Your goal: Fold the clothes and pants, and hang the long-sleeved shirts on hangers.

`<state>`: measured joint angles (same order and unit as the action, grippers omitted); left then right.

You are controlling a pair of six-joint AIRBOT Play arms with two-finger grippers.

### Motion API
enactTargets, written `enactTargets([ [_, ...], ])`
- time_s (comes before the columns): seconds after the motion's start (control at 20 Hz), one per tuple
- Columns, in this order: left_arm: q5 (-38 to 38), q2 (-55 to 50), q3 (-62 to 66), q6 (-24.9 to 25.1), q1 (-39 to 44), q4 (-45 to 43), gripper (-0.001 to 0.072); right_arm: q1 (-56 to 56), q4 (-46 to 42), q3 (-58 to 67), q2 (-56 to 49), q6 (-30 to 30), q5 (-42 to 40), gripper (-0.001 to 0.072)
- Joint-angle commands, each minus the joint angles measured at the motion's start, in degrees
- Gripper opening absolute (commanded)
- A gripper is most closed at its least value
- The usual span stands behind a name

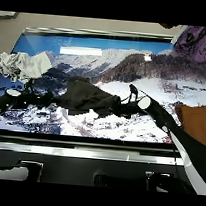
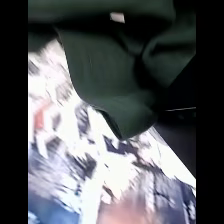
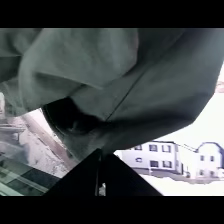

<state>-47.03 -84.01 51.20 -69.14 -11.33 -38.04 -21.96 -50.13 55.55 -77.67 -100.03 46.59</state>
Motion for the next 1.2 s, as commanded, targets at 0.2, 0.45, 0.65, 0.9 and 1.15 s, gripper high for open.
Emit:
enactTargets([
  [0.2,0.46,14.34,21.18,-5.62,-2.82,-10.23,0.0015,-0.02,-43.52,12.50,15.56,-15.13,10.99,0.0024],
  [0.45,0.37,26.97,40.37,-16.00,-4.66,-27.87,0.0016,-0.02,-66.84,33.40,22.49,-15.04,20.63,0.0025],
  [0.65,0.37,38.32,46.31,-22.95,-4.66,-39.36,0.0016,-0.02,-69.26,41.62,30.16,-14.64,20.98,0.0025],
  [0.9,-2.95,48.57,46.31,-29.09,-4.66,-47.84,0.0017,-0.02,-70.79,42.40,39.52,-16.09,20.72,0.0024],
  [1.15,-10.84,45.66,43.50,-29.05,-4.63,-45.83,0.0017,-0.02,-73.61,42.40,34.42,-17.86,21.22,0.0025],
])
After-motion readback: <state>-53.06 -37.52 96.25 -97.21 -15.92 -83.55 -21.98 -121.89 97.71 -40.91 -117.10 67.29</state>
